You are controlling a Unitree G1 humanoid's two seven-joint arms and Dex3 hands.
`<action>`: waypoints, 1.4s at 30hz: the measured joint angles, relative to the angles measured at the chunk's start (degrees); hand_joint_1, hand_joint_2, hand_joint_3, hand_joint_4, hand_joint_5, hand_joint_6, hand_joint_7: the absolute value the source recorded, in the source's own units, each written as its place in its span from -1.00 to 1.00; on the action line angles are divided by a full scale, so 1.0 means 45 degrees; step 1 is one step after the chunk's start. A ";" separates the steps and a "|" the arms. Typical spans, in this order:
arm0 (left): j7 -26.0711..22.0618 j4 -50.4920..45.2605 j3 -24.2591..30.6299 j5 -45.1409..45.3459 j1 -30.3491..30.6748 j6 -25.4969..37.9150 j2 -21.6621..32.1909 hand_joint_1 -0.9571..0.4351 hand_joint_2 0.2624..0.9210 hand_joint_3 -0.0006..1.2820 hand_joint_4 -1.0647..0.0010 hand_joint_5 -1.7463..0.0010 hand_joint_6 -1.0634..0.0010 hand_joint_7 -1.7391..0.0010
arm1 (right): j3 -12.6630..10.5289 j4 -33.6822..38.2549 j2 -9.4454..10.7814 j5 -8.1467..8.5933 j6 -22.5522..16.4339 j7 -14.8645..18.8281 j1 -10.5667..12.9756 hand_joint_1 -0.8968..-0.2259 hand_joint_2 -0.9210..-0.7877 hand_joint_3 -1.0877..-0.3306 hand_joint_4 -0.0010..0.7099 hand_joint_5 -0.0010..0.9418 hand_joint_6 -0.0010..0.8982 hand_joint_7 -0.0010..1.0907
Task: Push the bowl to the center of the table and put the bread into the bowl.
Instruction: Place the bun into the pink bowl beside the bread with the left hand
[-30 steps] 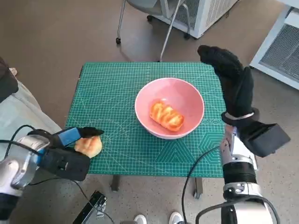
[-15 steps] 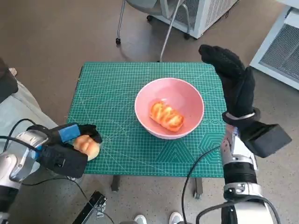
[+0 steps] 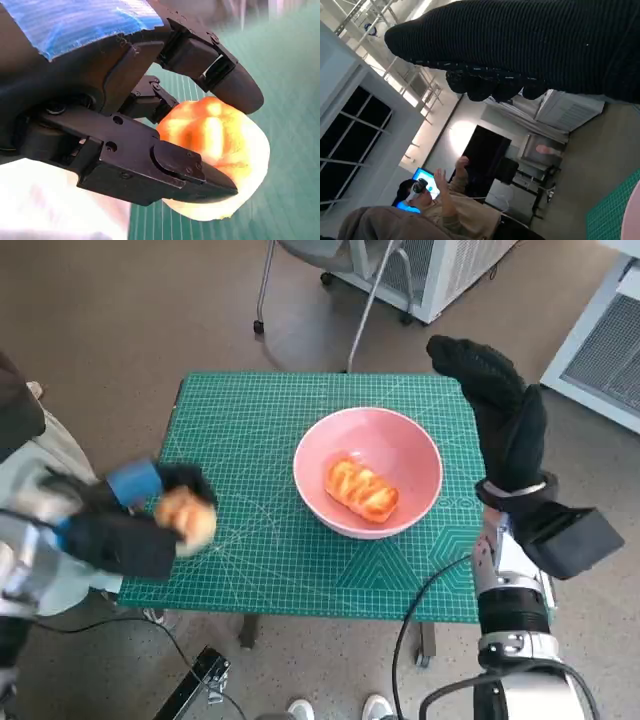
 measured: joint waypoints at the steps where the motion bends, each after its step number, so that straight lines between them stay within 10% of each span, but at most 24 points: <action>1: 0.0018 -0.0070 0.0073 -0.0003 -0.0311 0.0066 -0.0038 0.38 0.98 -0.80 -0.01 -0.52 -0.24 -0.32 | -0.0003 0.0016 -0.0006 0.0000 -0.0002 0.0000 -0.0001 0.10 -1.00 0.04 0.22 -0.97 -0.91 0.56; 13: 0.0210 -0.1083 -0.0063 0.0014 -0.3403 0.0755 -0.1423 0.38 0.64 -0.41 0.23 -0.64 -0.30 -0.37 | 0.0000 0.0100 -0.0083 -0.0009 -0.0043 0.0001 -0.0009 0.11 -1.00 0.04 0.22 -0.97 -0.91 0.55; 23: 0.1379 0.0210 -0.1330 0.0614 -0.5212 0.0304 -0.3577 0.38 0.98 -0.77 0.13 -0.52 -0.30 -0.35 | 0.0004 0.0027 -0.0122 -0.0004 -0.0049 -0.0007 -0.0003 0.11 -1.00 0.02 0.22 -0.97 -0.91 0.55; 38: 0.4507 0.4833 -0.3751 0.2051 -0.5948 -0.1592 -0.6517 0.37 1.00 -0.62 0.30 -0.51 -0.06 -0.60 | -0.0033 -0.0282 -0.0146 0.0013 -0.0045 -0.0032 0.0176 0.06 -1.00 0.07 0.21 -0.97 -0.92 0.56; 40: 0.4678 0.5261 -0.4034 0.2273 -0.5946 -0.1583 -0.6748 0.13 1.00 -0.59 0.32 -0.02 0.06 -0.65 | -0.0065 -0.0352 -0.0151 0.0025 -0.0028 -0.0033 0.0208 0.05 -1.00 0.09 0.21 -0.97 -0.91 0.57; 42: 0.4717 0.5617 -0.4286 0.2491 -0.5945 -0.1576 -0.6933 0.18 0.93 -0.71 0.24 0.51 0.14 0.00 | -0.0108 -0.0450 -0.0158 0.0026 -0.0015 -0.0035 0.0257 0.05 -1.00 0.10 0.22 -0.97 -0.90 0.58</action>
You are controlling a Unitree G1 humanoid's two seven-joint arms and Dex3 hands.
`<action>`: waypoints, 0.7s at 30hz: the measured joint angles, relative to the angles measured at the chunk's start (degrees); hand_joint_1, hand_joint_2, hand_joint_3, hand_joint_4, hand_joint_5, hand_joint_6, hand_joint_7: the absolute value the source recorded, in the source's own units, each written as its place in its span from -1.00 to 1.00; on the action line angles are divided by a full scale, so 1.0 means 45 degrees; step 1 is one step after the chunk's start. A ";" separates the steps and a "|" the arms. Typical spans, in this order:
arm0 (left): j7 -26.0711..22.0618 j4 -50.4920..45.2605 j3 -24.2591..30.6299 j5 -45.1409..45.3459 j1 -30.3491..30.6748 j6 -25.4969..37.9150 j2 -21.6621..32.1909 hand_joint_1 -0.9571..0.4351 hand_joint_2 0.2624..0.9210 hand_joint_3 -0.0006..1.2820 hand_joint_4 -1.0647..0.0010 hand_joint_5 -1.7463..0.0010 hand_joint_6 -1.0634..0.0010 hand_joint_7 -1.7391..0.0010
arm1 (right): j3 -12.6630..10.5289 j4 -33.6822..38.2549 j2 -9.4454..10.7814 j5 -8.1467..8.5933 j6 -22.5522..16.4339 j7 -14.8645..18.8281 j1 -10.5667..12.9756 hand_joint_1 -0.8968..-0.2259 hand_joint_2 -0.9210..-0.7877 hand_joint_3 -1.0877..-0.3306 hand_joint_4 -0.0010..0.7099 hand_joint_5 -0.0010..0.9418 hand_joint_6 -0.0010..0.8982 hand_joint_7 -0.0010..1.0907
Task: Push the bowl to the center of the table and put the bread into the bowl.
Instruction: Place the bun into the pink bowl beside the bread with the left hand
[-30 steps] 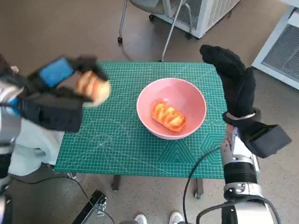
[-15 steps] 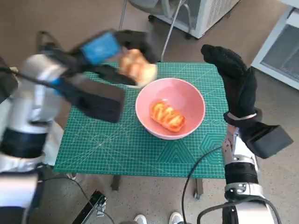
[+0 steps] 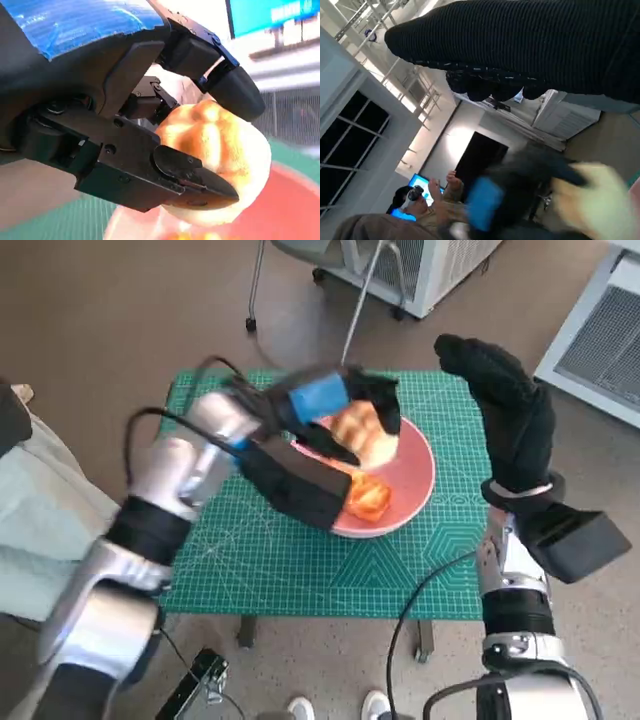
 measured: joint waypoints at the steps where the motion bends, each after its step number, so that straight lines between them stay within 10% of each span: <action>1: 0.0000 0.0116 -0.0090 0.0048 0.0000 0.0011 -0.0070 0.19 0.93 -0.74 0.24 0.60 0.15 0.13 | -0.0019 -0.0039 -0.0004 0.0000 0.0010 -0.0003 0.0023 0.05 -1.00 0.11 0.22 -0.97 -0.89 0.58; 6: -0.0047 0.0362 -0.0277 0.0091 0.0002 0.0215 -0.0291 0.22 0.99 -0.91 0.33 0.95 0.12 0.73 | -0.0066 -0.0204 -0.0011 -0.0003 0.0081 -0.0058 0.0093 0.11 -1.00 0.10 0.23 -0.96 -0.88 0.58; 21: -0.0207 0.0349 0.0694 -0.1705 0.1008 -0.0302 -0.0226 0.23 1.00 -0.94 0.63 1.00 0.18 0.89 | -0.0076 -0.0469 -0.0007 -0.0013 0.0168 -0.0263 0.0306 0.11 -1.00 0.11 0.26 -0.95 -0.87 0.57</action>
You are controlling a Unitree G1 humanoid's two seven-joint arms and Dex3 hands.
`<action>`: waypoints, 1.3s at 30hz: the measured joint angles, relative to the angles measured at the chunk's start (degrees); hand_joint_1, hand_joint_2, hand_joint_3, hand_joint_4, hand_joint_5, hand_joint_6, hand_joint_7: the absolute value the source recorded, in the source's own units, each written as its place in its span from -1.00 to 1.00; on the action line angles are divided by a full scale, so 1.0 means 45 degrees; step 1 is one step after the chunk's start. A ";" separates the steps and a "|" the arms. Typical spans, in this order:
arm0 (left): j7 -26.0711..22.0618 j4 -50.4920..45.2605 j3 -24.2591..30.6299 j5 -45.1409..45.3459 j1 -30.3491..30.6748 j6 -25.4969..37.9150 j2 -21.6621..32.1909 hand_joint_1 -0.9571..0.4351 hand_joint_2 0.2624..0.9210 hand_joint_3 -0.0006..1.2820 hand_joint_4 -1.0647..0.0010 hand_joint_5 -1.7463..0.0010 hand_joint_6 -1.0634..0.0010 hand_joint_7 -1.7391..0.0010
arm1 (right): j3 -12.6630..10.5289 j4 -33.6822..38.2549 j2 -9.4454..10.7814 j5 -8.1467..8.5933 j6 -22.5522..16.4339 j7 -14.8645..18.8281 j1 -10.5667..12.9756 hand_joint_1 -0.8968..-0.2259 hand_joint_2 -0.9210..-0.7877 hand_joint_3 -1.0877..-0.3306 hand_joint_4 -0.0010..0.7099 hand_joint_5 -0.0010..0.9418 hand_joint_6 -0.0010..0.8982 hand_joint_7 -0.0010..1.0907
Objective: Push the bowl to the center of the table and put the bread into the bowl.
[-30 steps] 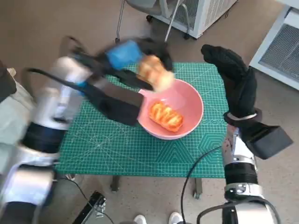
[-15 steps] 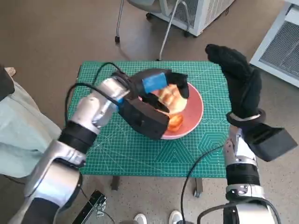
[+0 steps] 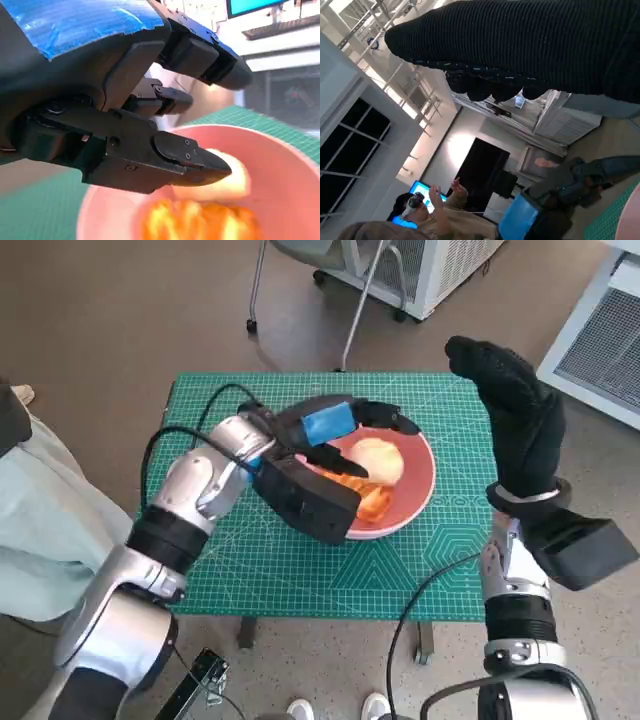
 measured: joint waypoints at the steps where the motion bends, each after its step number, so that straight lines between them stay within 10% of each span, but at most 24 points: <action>1: -0.0110 -0.0017 0.0177 -0.0337 0.0136 -0.0033 0.0001 0.23 1.00 -0.94 0.63 1.00 0.18 0.89 | 0.0001 -0.0016 0.0002 -0.0003 0.0001 -0.0015 0.0007 0.11 -1.00 0.11 0.26 -0.95 -0.87 0.57; 39: 0.0658 -0.3368 0.6411 -0.8276 0.4812 -0.2151 -0.0388 0.40 1.00 -0.81 0.18 0.89 0.03 0.84 | 0.0022 -0.0087 -0.0008 0.0034 0.0909 -0.0108 -0.0744 0.12 -1.00 0.15 0.23 -0.96 -0.84 0.49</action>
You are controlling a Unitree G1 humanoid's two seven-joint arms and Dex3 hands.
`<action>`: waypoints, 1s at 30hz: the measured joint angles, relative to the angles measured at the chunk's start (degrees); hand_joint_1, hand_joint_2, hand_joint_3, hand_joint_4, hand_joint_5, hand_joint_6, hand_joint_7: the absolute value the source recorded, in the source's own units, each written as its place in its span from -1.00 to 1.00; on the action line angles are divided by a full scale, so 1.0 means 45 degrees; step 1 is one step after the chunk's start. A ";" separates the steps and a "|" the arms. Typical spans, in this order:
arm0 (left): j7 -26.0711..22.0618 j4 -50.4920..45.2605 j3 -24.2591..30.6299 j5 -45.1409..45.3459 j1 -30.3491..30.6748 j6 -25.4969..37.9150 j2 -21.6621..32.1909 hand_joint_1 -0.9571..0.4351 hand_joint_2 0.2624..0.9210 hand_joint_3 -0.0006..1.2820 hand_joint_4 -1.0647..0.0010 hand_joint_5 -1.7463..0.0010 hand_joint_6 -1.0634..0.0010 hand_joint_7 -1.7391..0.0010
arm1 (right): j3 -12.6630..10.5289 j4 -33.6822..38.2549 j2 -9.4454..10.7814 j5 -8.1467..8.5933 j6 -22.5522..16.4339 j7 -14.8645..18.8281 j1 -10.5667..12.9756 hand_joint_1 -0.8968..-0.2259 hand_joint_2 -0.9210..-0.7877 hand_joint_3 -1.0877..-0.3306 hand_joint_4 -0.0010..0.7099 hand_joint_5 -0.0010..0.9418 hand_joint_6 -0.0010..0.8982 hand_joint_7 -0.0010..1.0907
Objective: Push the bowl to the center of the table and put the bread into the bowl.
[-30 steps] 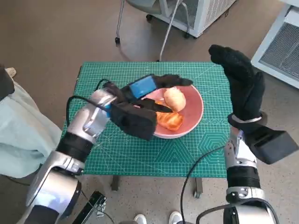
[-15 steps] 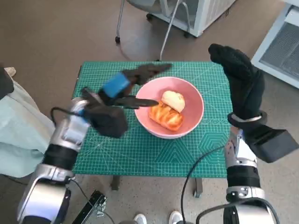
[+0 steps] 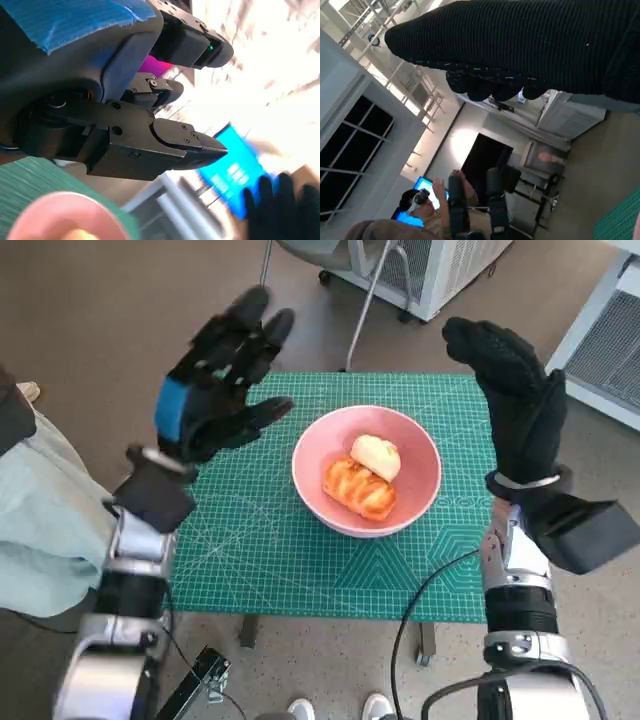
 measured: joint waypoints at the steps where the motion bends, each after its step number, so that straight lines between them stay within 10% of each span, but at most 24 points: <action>1: 0.0010 -0.0117 0.0016 0.0003 0.0161 0.0015 -0.0028 0.40 1.00 -0.81 0.18 0.89 0.04 0.84 | 0.0000 0.0000 0.0005 0.0010 0.0027 0.0000 -0.0028 0.12 -1.00 0.16 0.23 -0.96 -0.84 0.49; 16: 0.0097 -0.1455 0.0359 0.0031 0.1229 0.0504 -0.0046 0.42 0.57 -0.32 0.48 0.59 0.60 0.21 | 0.0016 -0.0107 0.0255 0.0110 0.0383 0.0010 -0.0072 0.09 -1.00 0.26 0.14 -1.00 -0.81 0.43; 30: 0.0199 -0.2012 0.0795 -0.0418 0.1583 0.0191 -0.0230 0.42 0.35 -0.06 0.71 0.28 0.74 0.04 | 0.0019 -0.0114 0.0250 0.0098 0.0422 0.0011 -0.0071 0.05 -1.00 0.29 0.10 -1.00 -0.81 0.41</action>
